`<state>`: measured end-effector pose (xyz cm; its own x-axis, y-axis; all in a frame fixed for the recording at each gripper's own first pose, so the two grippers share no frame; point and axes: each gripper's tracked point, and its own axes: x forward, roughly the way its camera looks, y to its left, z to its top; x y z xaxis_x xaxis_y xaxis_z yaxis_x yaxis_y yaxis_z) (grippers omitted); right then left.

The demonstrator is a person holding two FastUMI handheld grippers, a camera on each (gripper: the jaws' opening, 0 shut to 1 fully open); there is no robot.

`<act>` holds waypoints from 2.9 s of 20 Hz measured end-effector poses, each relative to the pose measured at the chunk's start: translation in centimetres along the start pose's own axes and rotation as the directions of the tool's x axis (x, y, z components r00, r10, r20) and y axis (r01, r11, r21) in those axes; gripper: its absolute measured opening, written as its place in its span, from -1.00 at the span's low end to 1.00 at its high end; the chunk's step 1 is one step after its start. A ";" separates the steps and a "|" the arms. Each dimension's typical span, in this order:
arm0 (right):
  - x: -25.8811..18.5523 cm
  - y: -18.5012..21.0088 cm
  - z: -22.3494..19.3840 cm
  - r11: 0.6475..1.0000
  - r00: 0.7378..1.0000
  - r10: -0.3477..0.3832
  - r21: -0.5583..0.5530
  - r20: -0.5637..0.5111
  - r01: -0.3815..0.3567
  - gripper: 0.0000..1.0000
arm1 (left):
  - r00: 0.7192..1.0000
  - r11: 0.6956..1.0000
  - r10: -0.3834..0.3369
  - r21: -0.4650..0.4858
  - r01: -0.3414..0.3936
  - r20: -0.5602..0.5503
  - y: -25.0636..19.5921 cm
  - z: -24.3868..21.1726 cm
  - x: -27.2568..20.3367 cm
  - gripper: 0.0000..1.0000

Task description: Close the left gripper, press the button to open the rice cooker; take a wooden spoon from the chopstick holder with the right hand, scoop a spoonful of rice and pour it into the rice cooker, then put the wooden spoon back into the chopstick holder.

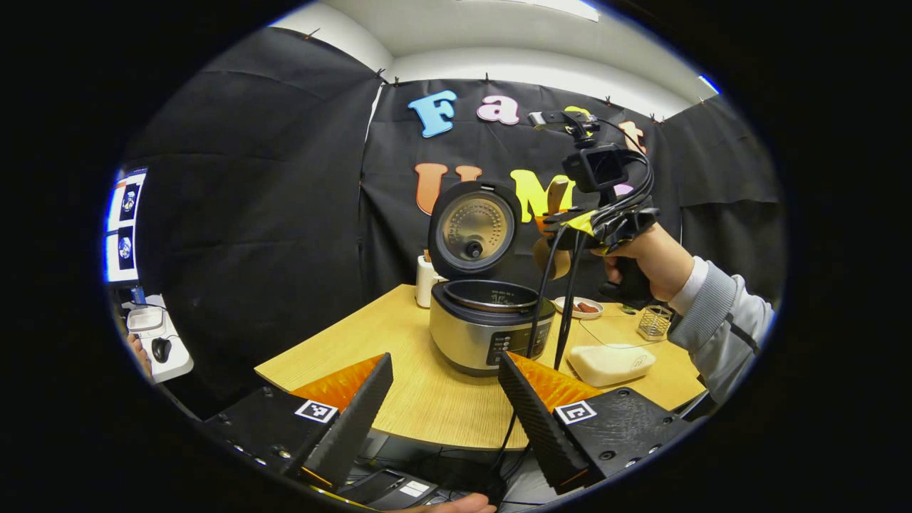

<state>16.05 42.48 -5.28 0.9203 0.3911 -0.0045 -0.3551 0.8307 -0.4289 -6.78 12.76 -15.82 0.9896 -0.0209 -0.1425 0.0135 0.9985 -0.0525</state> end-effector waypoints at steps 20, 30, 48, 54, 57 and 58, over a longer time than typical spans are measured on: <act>-4.1 -22.2 -9.4 0.932 0.962 -0.238 0.245 -0.136 0.265 -0.74 | 0.998 0.998 -0.051 0.037 0.050 0.036 -5.0 2.1 1.0 0.91; -5.0 -34.9 -19.3 0.817 0.897 -0.342 0.384 -0.279 0.430 -0.74 | 0.990 0.992 -0.096 0.096 0.086 0.101 -8.6 4.7 -0.6 0.91; -0.3 -37.7 -30.8 0.799 0.896 -0.221 0.456 -0.384 0.392 -0.40 | 0.991 0.989 -0.103 0.111 0.093 0.087 -10.6 4.8 2.9 0.92; -0.8 -39.7 -31.8 0.758 0.874 -0.266 0.471 -0.408 0.450 -0.16 | 0.993 0.990 -0.090 0.111 0.081 0.074 -10.2 4.3 2.9 0.92; -2.4 -42.0 -31.2 0.747 0.850 -0.353 0.429 -0.391 0.508 0.14 | 0.994 0.992 -0.080 0.104 0.072 0.075 -10.1 4.3 3.4 0.92; -2.9 -42.1 -30.9 0.746 0.847 -0.365 0.423 -0.387 0.514 0.36 | 0.994 0.993 -0.078 0.100 0.070 0.074 -10.1 4.4 3.7 0.92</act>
<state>33.41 -5.86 -15.14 0.9724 -0.1250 -0.1969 0.1392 0.9884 0.0600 -2.60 2.81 -11.53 0.9934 -0.0948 -0.0643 0.0972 0.9946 0.0363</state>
